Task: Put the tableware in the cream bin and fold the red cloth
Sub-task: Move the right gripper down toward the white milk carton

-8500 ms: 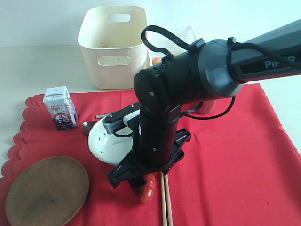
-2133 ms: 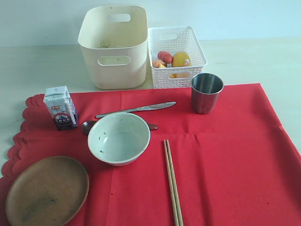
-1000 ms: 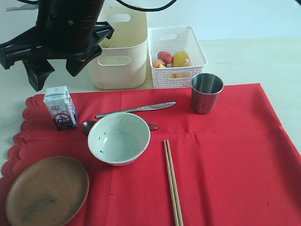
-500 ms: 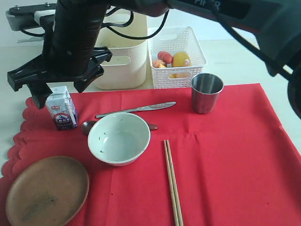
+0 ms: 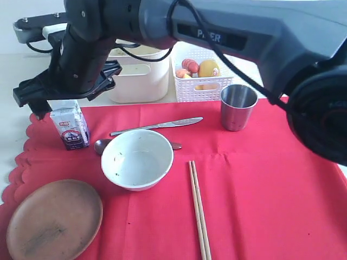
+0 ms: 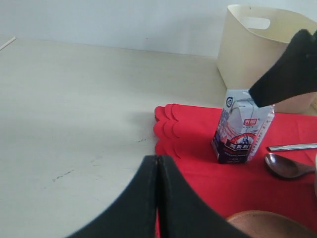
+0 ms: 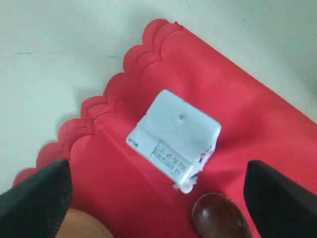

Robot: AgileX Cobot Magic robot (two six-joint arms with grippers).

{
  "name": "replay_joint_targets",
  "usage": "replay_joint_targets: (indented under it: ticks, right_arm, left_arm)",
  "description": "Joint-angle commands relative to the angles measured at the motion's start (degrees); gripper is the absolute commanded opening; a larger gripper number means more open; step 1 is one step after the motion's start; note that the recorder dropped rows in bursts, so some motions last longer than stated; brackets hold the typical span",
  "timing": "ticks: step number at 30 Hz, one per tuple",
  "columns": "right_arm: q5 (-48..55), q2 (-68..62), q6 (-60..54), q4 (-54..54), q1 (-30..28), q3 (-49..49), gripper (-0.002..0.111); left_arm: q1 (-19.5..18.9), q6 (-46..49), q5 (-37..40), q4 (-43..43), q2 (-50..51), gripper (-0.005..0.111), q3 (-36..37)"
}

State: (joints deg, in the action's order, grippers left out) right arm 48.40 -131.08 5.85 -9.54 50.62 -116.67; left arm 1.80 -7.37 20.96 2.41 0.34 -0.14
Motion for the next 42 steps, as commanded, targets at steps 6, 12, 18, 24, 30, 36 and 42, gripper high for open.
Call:
replay_joint_targets:
  ticks: [6,12,18,24,30,36,42]
  right_arm:
    - [-7.2,-3.7,2.1,1.8,1.2,-0.4,0.093]
    - [-10.0,-5.7,9.7,11.3,3.4,-0.4,0.093]
    - [-11.1,-7.2,17.2,16.1,3.7,-0.4,0.092]
    - [-10.7,-8.4,19.0,17.0,3.7,-0.4,0.09]
    - [-10.3,-8.0,24.7,22.7,3.7,-0.4,0.059]
    - [-10.3,-6.5,24.7,22.7,3.7,-0.4,0.03]
    - [-8.9,-4.8,24.7,22.7,3.7,-0.4,0.0]
  left_arm:
    - [-0.1,-0.1,-0.7,0.0,-0.3,0.0,0.1]
    - [-0.1,-0.1,-0.7,0.0,-0.3,0.0,0.1]
    - [-0.1,-0.1,-0.7,0.0,-0.3,0.0,0.1]
    - [-0.1,-0.1,-0.7,0.0,-0.3,0.0,0.1]
    - [-0.1,-0.1,-0.7,0.0,-0.3,0.0,0.1]
    - [-0.1,-0.1,-0.7,0.0,-0.3,0.0,0.1]
    - [-0.1,-0.1,-0.7,0.0,-0.3,0.0,0.1]
